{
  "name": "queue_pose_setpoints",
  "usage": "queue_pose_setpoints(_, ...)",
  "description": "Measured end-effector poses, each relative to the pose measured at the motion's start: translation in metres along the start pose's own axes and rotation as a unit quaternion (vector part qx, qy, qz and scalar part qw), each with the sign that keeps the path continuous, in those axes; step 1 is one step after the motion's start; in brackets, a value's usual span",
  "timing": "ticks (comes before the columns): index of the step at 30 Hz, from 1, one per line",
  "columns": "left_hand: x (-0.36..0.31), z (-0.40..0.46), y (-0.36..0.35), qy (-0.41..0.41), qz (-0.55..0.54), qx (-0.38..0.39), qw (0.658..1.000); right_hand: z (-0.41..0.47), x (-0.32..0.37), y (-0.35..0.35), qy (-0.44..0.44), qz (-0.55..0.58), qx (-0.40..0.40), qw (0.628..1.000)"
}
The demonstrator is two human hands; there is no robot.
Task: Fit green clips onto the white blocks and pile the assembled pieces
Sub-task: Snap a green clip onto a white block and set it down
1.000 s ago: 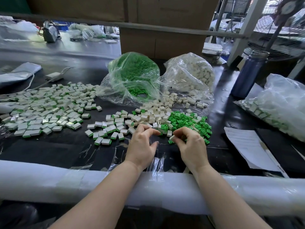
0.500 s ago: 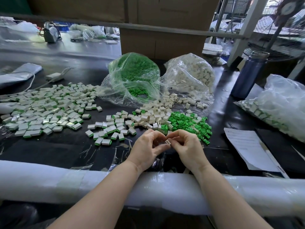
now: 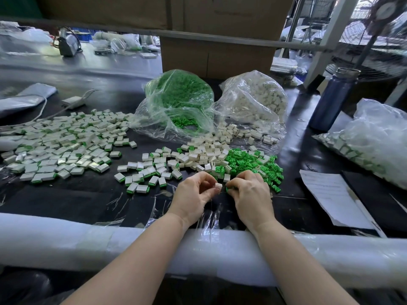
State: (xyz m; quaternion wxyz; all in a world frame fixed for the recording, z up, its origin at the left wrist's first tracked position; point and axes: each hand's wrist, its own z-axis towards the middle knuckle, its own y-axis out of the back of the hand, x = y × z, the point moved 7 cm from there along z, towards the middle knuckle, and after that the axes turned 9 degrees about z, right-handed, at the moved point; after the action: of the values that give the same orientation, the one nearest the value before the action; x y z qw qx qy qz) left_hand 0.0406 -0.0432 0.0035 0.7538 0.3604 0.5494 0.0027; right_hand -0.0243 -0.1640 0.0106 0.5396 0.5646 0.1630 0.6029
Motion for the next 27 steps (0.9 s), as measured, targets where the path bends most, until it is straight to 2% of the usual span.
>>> queue_pose_setpoints(3,0.001,0.000,-0.001,0.001,-0.003,0.006,1.000,-0.001,0.001,0.004,0.002,0.030,-0.021,0.999)
queue_pose_setpoints(6,0.001,0.001,-0.002,-0.002,-0.007,0.008,1.000,-0.001,0.000,0.009,-0.001,0.148,-0.034,0.988)
queue_pose_setpoints(10,-0.001,0.000,-0.004,-0.010,-0.027,0.022,0.999,-0.002,-0.003,0.014,-0.019,0.318,-0.034,0.947)
queue_pose_setpoints(14,-0.003,-0.001,-0.006,-0.021,-0.025,0.031,0.999,-0.001,-0.007,0.017,-0.042,0.417,-0.039,0.907)
queue_pose_setpoints(20,-0.003,-0.001,-0.007,-0.011,-0.033,0.046,0.998,-0.002,-0.010,0.008,-0.075,0.466,0.002,0.882)
queue_pose_setpoints(27,-0.004,-0.002,-0.007,-0.009,-0.033,0.054,0.998,-0.002,-0.009,0.009,-0.073,0.462,0.005,0.884)
